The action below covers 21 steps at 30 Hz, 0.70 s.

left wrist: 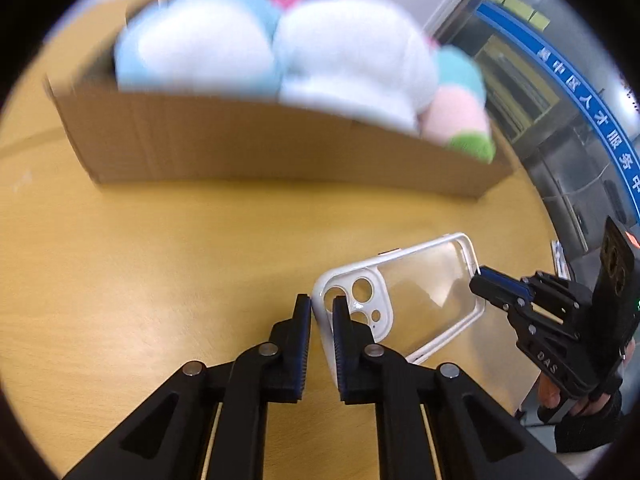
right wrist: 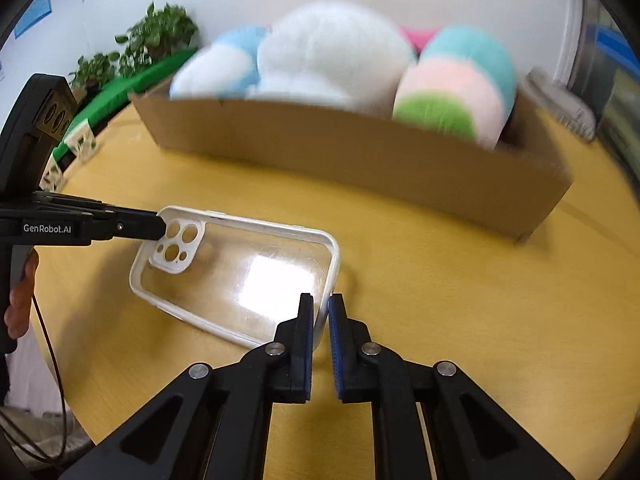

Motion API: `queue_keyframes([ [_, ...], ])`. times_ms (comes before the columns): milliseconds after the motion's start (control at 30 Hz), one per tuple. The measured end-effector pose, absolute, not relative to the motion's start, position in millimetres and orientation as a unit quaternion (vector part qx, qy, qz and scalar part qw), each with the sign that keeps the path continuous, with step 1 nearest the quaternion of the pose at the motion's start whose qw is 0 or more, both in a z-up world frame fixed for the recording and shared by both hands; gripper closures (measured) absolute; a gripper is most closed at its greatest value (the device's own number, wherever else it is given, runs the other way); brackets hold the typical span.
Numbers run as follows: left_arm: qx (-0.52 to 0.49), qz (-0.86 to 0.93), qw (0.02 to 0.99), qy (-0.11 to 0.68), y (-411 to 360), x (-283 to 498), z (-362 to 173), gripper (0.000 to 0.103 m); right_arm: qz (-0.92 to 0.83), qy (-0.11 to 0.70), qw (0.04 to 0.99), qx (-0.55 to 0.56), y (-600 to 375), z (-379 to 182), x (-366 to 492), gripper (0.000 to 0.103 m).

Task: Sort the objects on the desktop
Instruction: 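Grasp the case rim with the left gripper while the right gripper releases it, then carry the case over the box and lower it onto the pink bear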

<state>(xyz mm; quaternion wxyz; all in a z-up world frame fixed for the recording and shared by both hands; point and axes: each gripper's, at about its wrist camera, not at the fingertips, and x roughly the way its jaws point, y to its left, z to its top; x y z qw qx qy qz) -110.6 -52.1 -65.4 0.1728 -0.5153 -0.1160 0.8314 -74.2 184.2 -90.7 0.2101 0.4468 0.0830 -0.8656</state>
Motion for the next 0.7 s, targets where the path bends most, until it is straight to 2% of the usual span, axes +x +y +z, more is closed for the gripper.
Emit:
queue_keyframes([
  [233,-0.408,0.89,0.178,-0.095,-70.0,-144.7,45.0,0.093,-0.903,0.098,0.223,0.354,169.7,-12.3,-86.7,0.093],
  [400,-0.363,0.911,0.186,-0.067,-60.8,-208.3,102.7,0.093,-0.925,0.102,0.208,0.301,165.0,38.7,-145.6,0.092],
  [567,-0.389,0.898,0.194,-0.065,-41.2,-301.2,102.8,0.093,-0.931,0.095,0.181,0.303,157.2,64.5,-242.7,0.093],
  [700,-0.439,0.877,0.183,-0.064,-18.8,-372.7,59.9,0.093,-0.912,0.099,0.16,0.363,157.7,41.3,-320.3,0.094],
])
